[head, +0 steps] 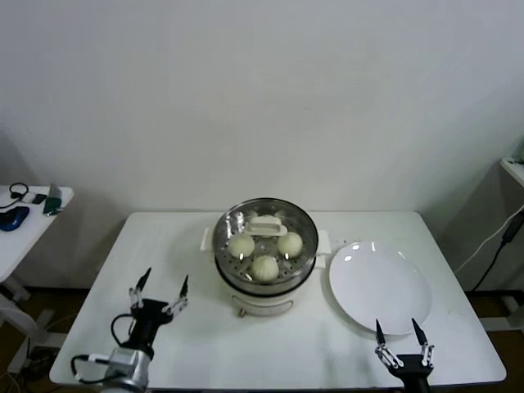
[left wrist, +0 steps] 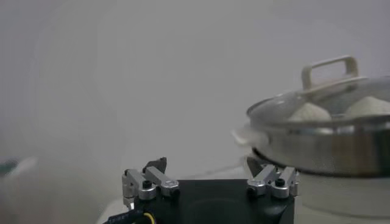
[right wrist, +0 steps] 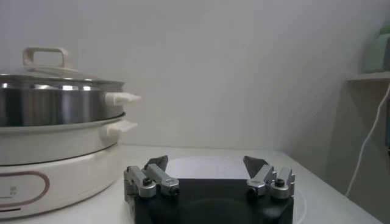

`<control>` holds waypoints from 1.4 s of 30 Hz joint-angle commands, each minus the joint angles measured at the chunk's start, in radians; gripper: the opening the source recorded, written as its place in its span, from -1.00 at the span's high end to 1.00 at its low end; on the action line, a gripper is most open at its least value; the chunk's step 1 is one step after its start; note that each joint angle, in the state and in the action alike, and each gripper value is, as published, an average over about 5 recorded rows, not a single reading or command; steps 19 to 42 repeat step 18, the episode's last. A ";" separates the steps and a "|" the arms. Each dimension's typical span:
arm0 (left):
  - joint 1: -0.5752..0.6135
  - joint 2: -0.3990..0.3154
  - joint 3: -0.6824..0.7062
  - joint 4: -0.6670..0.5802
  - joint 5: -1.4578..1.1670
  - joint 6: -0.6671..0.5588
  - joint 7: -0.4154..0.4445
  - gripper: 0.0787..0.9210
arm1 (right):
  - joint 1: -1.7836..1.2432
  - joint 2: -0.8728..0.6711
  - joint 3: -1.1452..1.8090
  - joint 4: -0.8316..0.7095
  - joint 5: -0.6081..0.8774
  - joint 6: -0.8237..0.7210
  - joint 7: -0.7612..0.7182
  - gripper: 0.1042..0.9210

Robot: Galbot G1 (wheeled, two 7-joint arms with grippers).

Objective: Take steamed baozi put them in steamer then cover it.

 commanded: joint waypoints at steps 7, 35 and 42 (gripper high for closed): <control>0.138 -0.025 -0.056 0.124 -0.227 -0.180 0.013 -0.77 | 0.021 -0.004 0.001 -0.014 0.008 -0.004 -0.005 -0.76; 0.150 -0.023 -0.043 0.103 -0.210 -0.181 0.022 -0.77 | 0.014 -0.002 0.000 -0.007 0.008 -0.001 -0.005 -0.76; 0.150 -0.023 -0.043 0.103 -0.210 -0.181 0.022 -0.77 | 0.014 -0.002 0.000 -0.007 0.008 -0.001 -0.005 -0.76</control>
